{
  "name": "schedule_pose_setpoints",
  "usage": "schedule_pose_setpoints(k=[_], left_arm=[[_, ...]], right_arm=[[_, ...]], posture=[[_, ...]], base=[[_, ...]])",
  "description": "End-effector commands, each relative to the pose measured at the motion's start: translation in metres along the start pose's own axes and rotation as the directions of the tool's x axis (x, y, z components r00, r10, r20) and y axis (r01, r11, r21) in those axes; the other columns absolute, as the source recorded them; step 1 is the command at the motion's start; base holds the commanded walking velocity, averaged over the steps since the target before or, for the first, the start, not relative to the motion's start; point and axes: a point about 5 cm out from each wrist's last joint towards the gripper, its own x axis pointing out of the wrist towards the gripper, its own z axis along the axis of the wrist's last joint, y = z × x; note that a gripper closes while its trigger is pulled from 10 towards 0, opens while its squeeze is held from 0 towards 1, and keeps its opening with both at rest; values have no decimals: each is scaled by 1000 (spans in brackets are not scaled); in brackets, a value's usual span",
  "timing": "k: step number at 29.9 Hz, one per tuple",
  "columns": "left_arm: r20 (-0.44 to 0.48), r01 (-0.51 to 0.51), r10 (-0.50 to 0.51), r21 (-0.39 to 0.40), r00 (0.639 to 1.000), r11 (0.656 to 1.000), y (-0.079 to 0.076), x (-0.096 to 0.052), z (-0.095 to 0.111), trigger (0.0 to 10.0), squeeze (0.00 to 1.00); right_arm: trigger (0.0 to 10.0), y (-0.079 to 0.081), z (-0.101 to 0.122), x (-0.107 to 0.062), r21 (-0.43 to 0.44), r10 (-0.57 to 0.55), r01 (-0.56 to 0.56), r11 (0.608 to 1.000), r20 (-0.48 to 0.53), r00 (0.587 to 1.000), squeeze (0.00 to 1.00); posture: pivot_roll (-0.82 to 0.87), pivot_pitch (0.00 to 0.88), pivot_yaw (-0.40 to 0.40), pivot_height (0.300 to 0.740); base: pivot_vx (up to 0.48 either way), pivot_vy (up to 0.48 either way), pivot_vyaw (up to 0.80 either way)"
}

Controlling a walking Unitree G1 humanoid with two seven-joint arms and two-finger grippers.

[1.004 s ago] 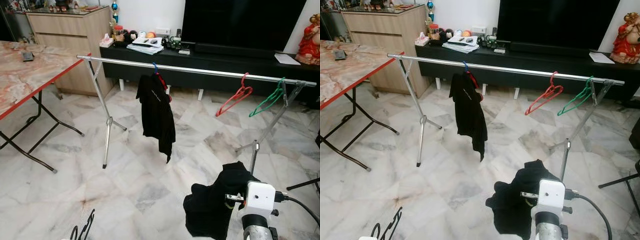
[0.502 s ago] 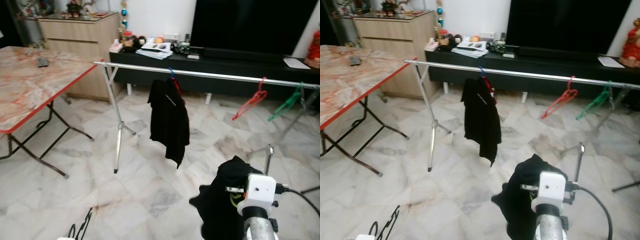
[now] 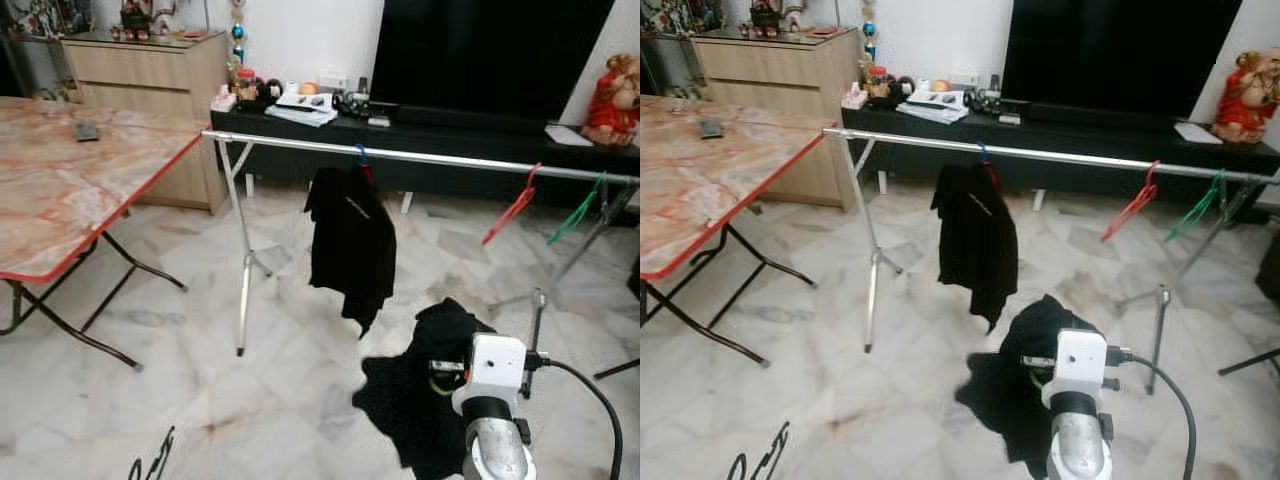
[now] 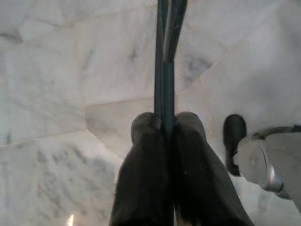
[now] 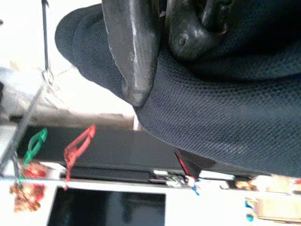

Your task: Hang hanger

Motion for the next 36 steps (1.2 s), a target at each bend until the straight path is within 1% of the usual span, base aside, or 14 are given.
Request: schedule_pose_setpoints(k=[1, 6, 10, 17, 22, 25, 33, 36], left_arm=[[-4, 0, 0, 13, 1000, 1000, 4, -1, 0, 10000, 0], [6, 16, -17, 33, 1000, 999, 2, 1, 4, 10000, 0], [13, 16, -16, 28, 1000, 999, 1, 1, 6, 10000, 0], [-1, 13, -13, 20, 1000, 1000, 0, 1, 2, 10000, 0], [-6, 16, -16, 17, 1000, 1000, -2, 1, 1, 10000, 0], [-9, 14, -14, 5, 1000, 1000, -3, 1, 0, 10000, 0], [-17, 3, -3, -24, 1000, 1000, -5, 1, -1, 10000, 0], [-20, -1, 1, -31, 1000, 1000, -5, 1, -1, 10000, 0]], right_arm=[[10000, -4, 1, 0, 2, -25, 25, 1000, 7, 1000, 0], [10000, -8, 1, 0, 0, -34, 34, 999, 10, 999, 0], [10000, -9, 0, 0, -5, -37, 37, 999, 10, 999, 0], [10000, -2, 6, 5, 6, -11, 10, 1000, 29, 1000, 0], [10000, -2, 8, 7, 2, -5, 5, 1000, 36, 999, 0], [10000, 0, 11, 10, -7, 6, -6, 1000, 49, 999, 0], [10000, 5, 15, 16, 2, 23, -23, 1000, 59, 998, 0], [10000, 6, 18, 19, -13, 38, -37, 999, 73, 997, 0]], posture=[[72, 0, 7, 740], [75, 0, 6, 740], [85, 0, 2, 740], [91, 0, -10, 740], [93, 0, -19, 740], [98, 0, -29, 740], [99, 0, -38, 740], [97, 0, -40, 740]], base=[[0, 458, 0], [0, 459, 0], [0, 458, 0], [0, 459, 0], [0, 459, 0], [0, 458, 0], [0, 457, 0], [0, 458, 0]])
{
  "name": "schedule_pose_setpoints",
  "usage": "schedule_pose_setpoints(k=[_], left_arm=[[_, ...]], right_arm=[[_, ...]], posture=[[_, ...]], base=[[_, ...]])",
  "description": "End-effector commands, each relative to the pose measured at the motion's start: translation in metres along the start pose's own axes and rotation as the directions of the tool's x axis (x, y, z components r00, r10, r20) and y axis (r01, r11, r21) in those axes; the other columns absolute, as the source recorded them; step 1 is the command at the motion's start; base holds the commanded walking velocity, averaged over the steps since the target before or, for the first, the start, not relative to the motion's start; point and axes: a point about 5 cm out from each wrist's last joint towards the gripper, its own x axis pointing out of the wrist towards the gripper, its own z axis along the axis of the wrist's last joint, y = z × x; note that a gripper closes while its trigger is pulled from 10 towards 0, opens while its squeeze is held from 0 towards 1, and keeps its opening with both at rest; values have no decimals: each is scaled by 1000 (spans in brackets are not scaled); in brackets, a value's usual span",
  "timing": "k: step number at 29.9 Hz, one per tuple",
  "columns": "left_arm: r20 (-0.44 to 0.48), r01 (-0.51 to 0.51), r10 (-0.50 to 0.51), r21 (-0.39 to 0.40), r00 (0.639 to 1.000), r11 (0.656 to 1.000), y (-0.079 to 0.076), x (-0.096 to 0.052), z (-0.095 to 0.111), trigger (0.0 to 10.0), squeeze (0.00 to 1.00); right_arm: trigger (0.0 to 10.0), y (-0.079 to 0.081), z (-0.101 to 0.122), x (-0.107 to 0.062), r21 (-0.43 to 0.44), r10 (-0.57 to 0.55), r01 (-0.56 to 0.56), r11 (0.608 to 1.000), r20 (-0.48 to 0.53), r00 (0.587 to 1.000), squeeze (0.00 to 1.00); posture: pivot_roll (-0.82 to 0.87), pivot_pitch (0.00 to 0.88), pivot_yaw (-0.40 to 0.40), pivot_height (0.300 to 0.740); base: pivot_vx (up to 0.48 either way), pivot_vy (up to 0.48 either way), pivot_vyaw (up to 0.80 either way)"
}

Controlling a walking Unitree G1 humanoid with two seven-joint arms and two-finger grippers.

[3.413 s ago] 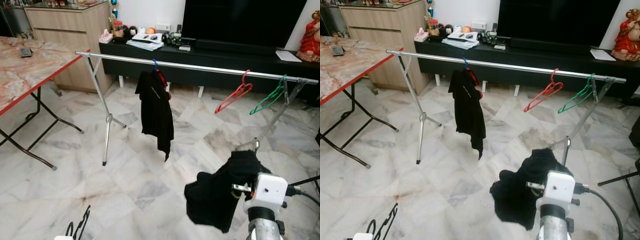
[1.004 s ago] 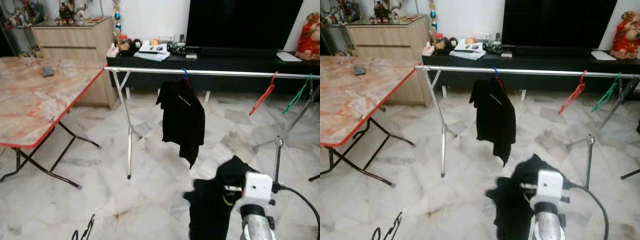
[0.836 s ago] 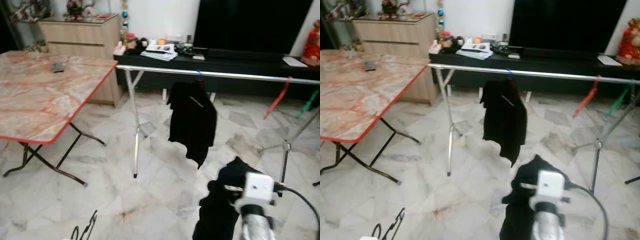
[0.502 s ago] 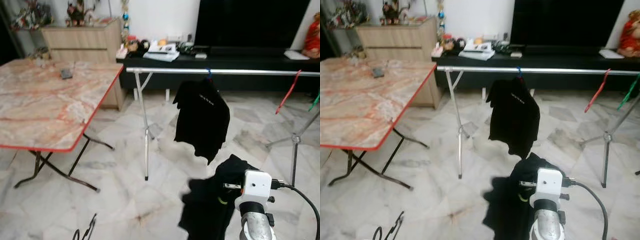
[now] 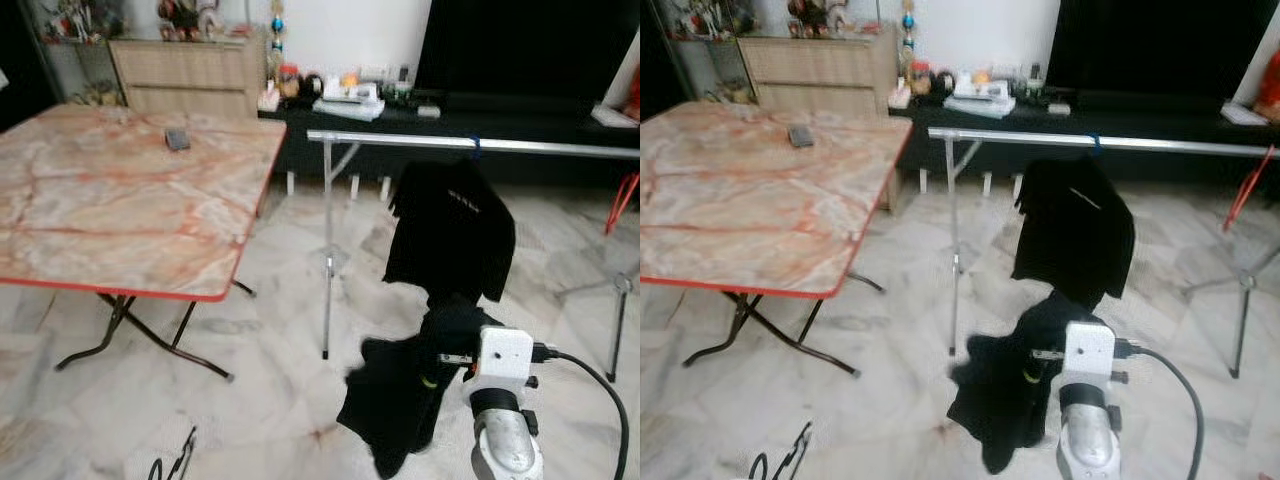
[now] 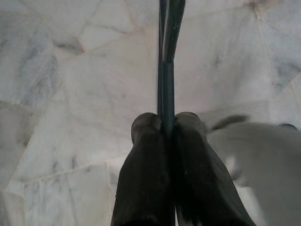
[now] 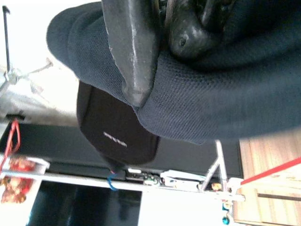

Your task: Hang hanger

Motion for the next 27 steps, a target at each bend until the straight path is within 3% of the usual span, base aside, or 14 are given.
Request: schedule_pose_setpoints(k=[1, 6, 13, 27], left_arm=[[-28, -24, 24, -10, 999, 1000, 7, -2, -6, 10000, 0], [-35, -27, 26, -16, 999, 1000, 7, -3, -8, 10000, 0], [-43, -26, 25, -20, 999, 999, 7, -3, -10, 10000, 0], [-61, -28, 26, -27, 998, 999, 6, -4, -14, 10000, 0]], right_arm=[[10000, 6, 12, 4, 7, 21, -21, 1000, 55, 998, 0], [10000, 9, 14, 3, -21, 55, -53, 998, 65, 996, 0], [10000, 15, 17, 4, -34, 85, -82, 996, 90, 992, 0], [10000, 17, 20, 8, -23, 77, -75, 997, 104, 992, 0]], posture=[[97, 0, -40, 740], [97, 1, -38, 740], [99, 3, -40, 740], [102, 3, -41, 740]], base=[[0, 458, 0], [0, 458, 0], [0, 458, 646], [0, 456, 0]])
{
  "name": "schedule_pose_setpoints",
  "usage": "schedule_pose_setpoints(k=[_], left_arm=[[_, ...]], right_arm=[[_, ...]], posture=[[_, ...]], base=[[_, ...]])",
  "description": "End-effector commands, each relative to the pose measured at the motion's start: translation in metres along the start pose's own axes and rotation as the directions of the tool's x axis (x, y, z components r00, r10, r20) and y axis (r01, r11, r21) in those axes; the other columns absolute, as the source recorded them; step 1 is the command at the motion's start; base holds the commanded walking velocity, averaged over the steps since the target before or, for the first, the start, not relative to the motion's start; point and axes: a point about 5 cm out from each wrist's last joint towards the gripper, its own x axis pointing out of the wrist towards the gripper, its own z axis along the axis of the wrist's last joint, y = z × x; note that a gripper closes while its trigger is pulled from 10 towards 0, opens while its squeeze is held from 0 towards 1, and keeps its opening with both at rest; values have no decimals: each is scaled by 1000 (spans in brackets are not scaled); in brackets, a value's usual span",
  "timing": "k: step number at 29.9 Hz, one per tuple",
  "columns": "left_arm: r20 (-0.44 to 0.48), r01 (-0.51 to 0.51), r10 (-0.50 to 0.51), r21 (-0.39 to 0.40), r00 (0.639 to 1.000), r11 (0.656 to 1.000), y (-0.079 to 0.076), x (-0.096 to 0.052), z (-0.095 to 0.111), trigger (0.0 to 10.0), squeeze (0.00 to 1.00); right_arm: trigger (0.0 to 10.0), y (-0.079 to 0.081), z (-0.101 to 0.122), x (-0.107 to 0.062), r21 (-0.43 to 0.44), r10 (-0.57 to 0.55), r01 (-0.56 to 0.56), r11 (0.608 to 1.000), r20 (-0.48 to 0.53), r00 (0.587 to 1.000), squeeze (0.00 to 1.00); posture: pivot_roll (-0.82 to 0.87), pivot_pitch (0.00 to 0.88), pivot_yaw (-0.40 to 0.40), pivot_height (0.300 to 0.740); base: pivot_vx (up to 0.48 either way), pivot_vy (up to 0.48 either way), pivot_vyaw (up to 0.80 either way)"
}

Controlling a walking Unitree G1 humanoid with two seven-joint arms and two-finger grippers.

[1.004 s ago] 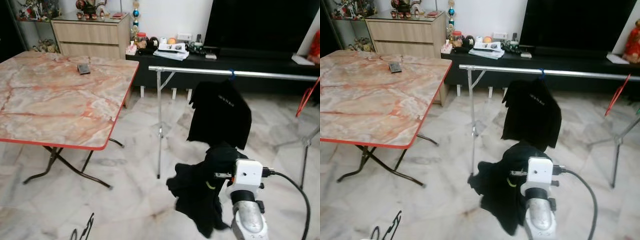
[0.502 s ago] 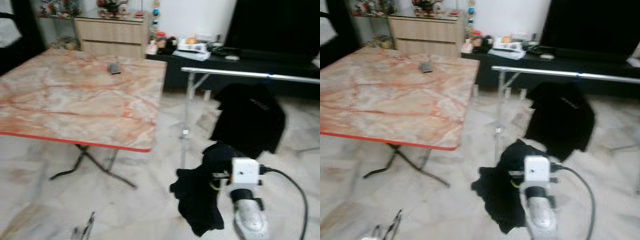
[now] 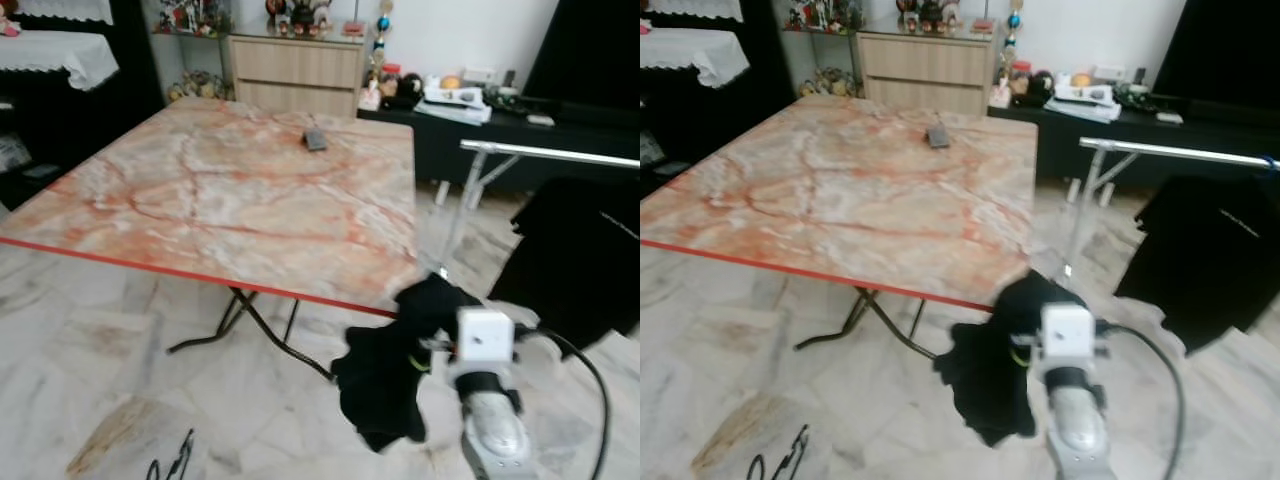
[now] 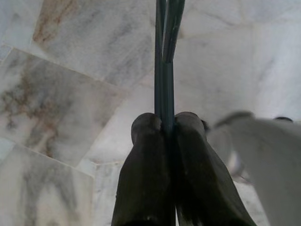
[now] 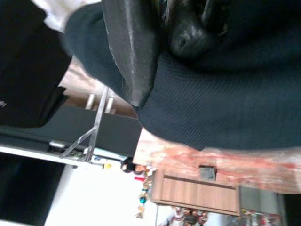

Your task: Hang hanger

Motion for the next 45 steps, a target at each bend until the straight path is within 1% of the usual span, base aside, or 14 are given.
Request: schedule_pose_setpoints(k=[1, 10, 21, 29, 32, 37, 40, 45], left_arm=[[-20, -15, 15, 5, 1000, 1000, 6, -1, -3, 10000, 0], [-16, -20, 20, 11, 1000, 1000, 6, -1, -2, 10000, 0], [-3, -14, 14, -12, 1000, 1000, 6, -1, -1, 10000, 0], [3, -10, 10, -21, 1000, 1000, 6, 0, 1, 10000, 0], [11, -6, 6, -27, 1000, 1000, 5, 0, 2, 10000, 0], [18, 4, -3, -17, 1000, 1000, 3, 0, 3, 10000, 0], [20, 4, -3, -10, 1000, 1000, 5, 0, 2, 10000, 0], [27, 7, -7, -9, 1000, 1000, 5, -1, 3, 10000, 0]], right_arm=[[10000, 6, 12, 4, 7, 11, -11, 1000, 54, 998, 0], [10000, 5, 16, 8, 8, 5, -5, 1000, 74, 997, 0], [10000, 5, 21, 12, 14, -9, 7, 1000, 95, 995, 0], [10000, 1, 25, 15, 12, -24, 22, 1000, 114, 993, 0], [10000, 0, 29, 19, 10, -26, 25, 1000, 129, 991, 0], [10000, -3, 36, 22, 4, -43, 43, 999, 160, 986, 0], [10000, -7, 43, 25, 5, -65, 65, 998, 181, 981, 0], [10000, -9, 50, 29, 14, -80, 79, 997, 205, 976, 0]], posture=[[102, 3, -41, 740], [101, 0, -41, 740], [103, 0, -41, 740], [100, 0, -46, 740], [102, 0, -45, 740], [103, 0, -41, 740], [104, 0, -38, 740], [105, 0, -36, 740]], base=[[0, 442, 0], [0, 45, 0], [0, 0, 0], [0, 0, 0], [300, 0, 0], [345, 0, 0], [345, 0, 0], [346, 0, 0]])
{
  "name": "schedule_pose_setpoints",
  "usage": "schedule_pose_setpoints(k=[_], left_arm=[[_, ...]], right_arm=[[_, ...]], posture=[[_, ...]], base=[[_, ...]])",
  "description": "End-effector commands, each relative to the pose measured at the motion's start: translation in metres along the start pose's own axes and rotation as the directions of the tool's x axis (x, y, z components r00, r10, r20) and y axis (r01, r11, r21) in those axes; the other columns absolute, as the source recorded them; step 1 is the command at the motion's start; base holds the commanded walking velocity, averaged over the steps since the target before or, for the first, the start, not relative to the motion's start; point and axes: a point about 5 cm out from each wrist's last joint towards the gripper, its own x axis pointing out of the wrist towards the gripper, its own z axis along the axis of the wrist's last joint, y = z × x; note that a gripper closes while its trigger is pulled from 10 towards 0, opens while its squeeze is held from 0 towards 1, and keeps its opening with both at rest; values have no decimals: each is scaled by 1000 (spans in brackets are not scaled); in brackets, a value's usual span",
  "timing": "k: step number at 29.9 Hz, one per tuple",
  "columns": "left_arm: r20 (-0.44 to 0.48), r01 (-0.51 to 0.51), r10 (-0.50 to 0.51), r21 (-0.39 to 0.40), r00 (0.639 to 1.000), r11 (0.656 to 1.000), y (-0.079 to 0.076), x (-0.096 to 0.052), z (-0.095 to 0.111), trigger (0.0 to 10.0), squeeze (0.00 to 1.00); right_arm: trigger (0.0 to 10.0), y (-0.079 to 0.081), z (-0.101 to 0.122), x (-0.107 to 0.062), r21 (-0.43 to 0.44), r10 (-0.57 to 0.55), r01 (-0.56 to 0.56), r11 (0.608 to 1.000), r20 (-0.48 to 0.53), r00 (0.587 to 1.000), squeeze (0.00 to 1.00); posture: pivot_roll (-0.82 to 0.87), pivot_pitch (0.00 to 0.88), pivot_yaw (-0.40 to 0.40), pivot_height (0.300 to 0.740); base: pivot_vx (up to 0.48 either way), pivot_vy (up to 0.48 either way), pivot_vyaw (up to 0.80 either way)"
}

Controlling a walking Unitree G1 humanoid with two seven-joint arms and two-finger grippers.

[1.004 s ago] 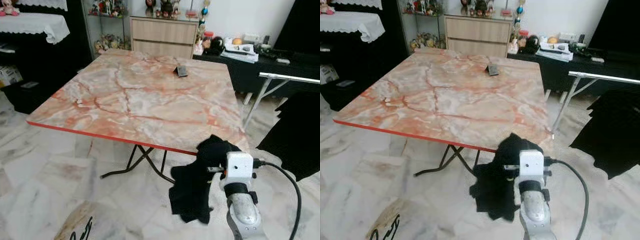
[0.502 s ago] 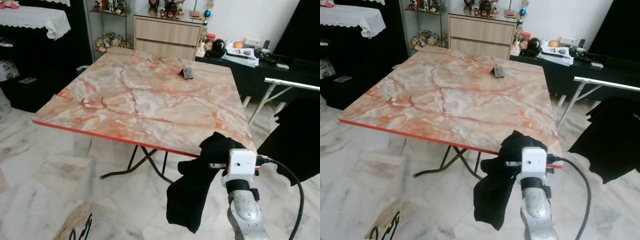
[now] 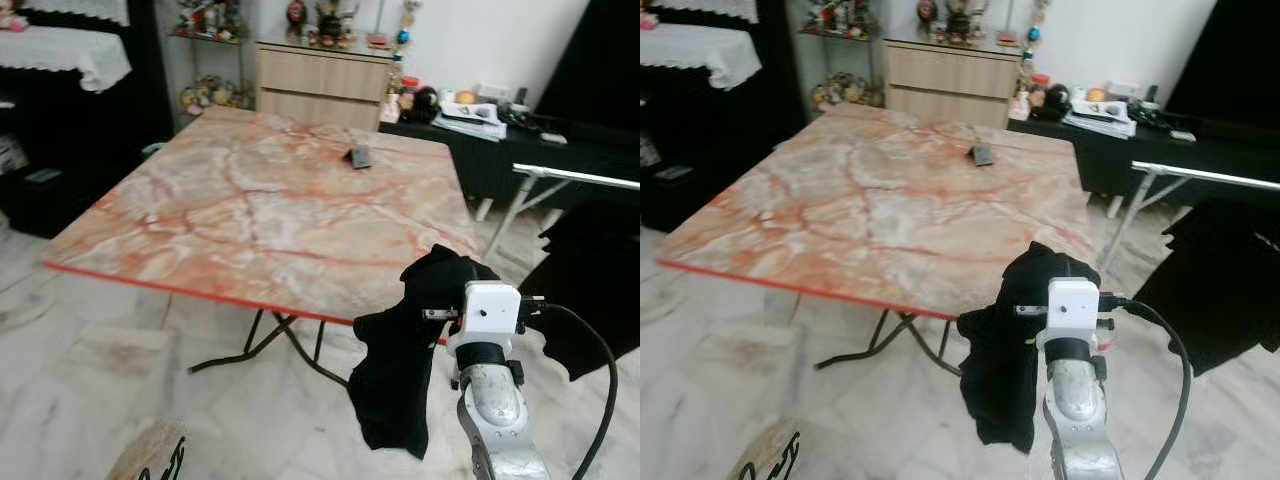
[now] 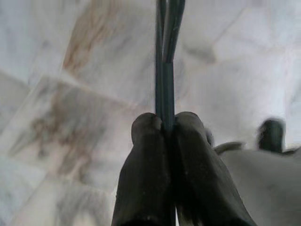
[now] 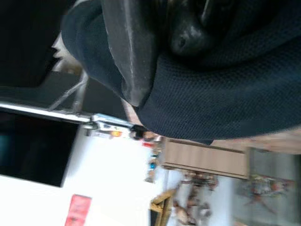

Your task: Hang hanger

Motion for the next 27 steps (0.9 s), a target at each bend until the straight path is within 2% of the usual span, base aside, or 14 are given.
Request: schedule_pose_setpoints(k=[1, 3, 5, 9, 10, 14, 17, 21, 27], left_arm=[[-8, -15, 15, 4, 1000, 1000, 7, -2, -5, 10000, 0], [-6, -14, 14, 4, 1000, 1000, 7, -2, -4, 10000, 0], [3, -10, 10, 4, 1000, 1000, 6, -2, -1, 10000, 0], [13, -9, 9, 5, 1000, 1000, 6, -1, 2, 10000, 0], [13, -9, 9, 5, 1000, 1000, 6, -1, 2, 10000, 0], [18, -9, 9, 3, 1000, 1000, 6, 0, 4, 10000, 0], [19, -10, 10, 2, 1000, 1000, 5, 0, 4, 10000, 0], [20, -13, 13, 1, 1000, 1000, 5, 0, 4, 10000, 0], [1, -3, 3, 4, 1000, 1000, 2, -1, 0, 10000, 0]], right_arm=[[10000, 6, 18, 8, 21, 4, -5, 1000, 76, 997, 0], [10000, 6, 20, 10, 23, 3, -5, 1000, 81, 997, 0], [10000, 3, 27, 18, 72, -31, 25, 997, 83, 996, 0], [10000, -5, 48, 37, 68, -52, 43, 997, 148, 988, 0], [10000, -5, 48, 37, 68, -52, 43, 997, 148, 988, 0], [10000, -20, 74, 63, 55, -94, 84, 995, 222, 971, 0], [10000, -22, 78, 67, 55, -110, 100, 993, 226, 968, 0], [10000, -22, 78, 69, 48, -114, 106, 993, 221, 969, 0], [10000, -9, 47, 61, 26, -51, 49, 998, 87, 995, 0]], posture=[[105, 0, -36, 740], [106, 0, -35, 740], [106, 0, -31, 740], [100, 0, -27, 740], [100, 0, -27, 740], [101, 0, -26, 740], [102, 0, -25, 740], [107, 0, -27, 740], [104, 0, -28, 740]], base=[[345, 0, 0], [349, 0, 0], [345, 0, 0], [346, 0, 0], [345, 0, 0], [346, 0, 0], [345, 0, 0], [338, 0, 0], [187, 0, 0]])
